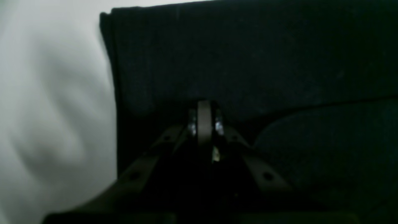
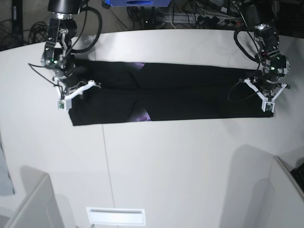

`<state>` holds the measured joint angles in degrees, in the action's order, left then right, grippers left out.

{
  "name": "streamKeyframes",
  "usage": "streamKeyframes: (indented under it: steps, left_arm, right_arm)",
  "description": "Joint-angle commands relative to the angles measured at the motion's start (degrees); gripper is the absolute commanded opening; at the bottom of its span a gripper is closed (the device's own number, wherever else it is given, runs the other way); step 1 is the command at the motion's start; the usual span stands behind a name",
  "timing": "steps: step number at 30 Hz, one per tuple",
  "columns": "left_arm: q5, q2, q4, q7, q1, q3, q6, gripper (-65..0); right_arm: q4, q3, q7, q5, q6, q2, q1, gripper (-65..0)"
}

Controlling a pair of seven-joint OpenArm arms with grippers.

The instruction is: Fold the T-shirt properly

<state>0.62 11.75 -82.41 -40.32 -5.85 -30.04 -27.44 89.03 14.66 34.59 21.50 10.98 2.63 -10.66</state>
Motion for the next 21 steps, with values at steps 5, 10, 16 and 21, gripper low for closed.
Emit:
streamKeyframes:
  steps: [5,10,16,21]
  left_arm:
    - [0.7,0.1,-4.4,-8.3,1.8,-0.4,-1.0,-65.0]
    - [0.6,0.1,-12.2,-12.6,2.6,-0.5,-1.0,-65.0]
    - [0.5,-1.0,-22.0,-16.3,2.3,-6.1,-1.4,-65.0]
    - [0.5,-1.1,-24.3,-16.4,0.6,-13.4,-6.7,-65.0]
  right_arm:
    - [5.6,0.1,-0.1,-1.1,-1.0,0.1,0.2,-65.0]
    - [8.4,0.1,-0.1,-1.0,-0.9,-0.1,0.2,-65.0]
    - [12.3,0.1,-0.1,-0.8,-0.8,-0.2,-0.7,-65.0]
    - [14.8,0.1,-0.1,-0.7,-0.7,-0.8,-2.7,-65.0]
